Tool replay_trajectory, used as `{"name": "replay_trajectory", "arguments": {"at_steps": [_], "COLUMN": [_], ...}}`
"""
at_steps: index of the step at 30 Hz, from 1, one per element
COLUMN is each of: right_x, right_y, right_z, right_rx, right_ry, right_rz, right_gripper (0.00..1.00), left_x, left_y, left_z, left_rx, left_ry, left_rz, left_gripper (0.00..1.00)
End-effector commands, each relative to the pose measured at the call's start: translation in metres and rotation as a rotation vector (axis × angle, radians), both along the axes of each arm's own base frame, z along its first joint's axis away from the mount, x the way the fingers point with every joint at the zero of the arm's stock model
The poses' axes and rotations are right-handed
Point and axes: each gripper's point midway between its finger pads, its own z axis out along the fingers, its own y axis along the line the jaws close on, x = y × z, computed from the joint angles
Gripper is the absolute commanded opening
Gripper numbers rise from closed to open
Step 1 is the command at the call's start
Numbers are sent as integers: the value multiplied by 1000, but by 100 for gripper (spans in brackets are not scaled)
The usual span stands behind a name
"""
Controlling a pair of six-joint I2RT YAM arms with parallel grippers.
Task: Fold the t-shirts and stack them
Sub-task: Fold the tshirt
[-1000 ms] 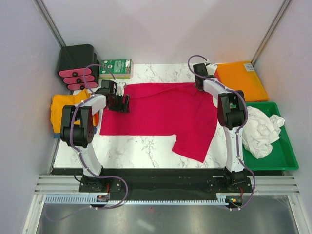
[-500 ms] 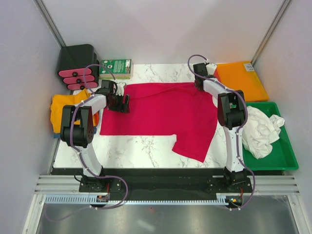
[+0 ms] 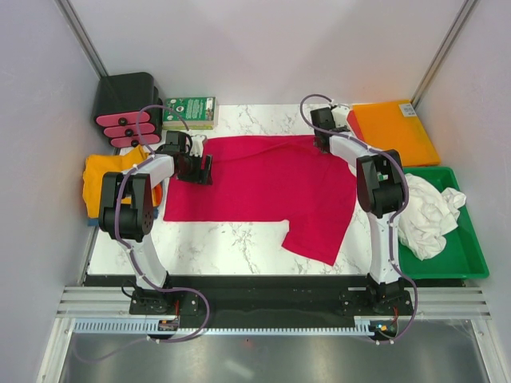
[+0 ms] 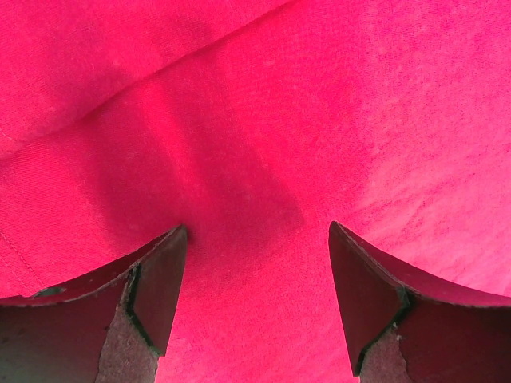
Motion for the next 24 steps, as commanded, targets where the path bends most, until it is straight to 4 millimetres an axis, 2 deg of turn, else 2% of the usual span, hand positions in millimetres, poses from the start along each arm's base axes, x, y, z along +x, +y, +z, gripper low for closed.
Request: {"name": "replay_trajectory", "arguments": {"at_steps": [1,6,10,16,19,20,24], "right_x": [-9,-22,-27,-20,-12,-6,-2], "right_y": [22,43,48,50,52,53,56], "right_z": [47,42,26,12,10,15,6], "right_rx": [-24,4,26,19,12,19,23], "right_ry": [-92,-83,-53,-31,-26,-38,-11], "right_rz": [54,92,98,98,105,105,112], "right_gripper": [50,49,49,47,46,46,45], "left_x": [3,2,2,1,0,0,1], "left_y": [-6,-7,-7,-6,-6,-6,-5], "left_z": [-1,0,1,-1,-3,-3,-2], "left_rx": [-38,-41,-44,-38,-37,-37,-33], "left_ry": [-3,-2,-5,-2,3,3,1], "left_rz": [7,7,5,4,6,6,8], "left_gripper": [78,78,78,78,78,78,78]}}
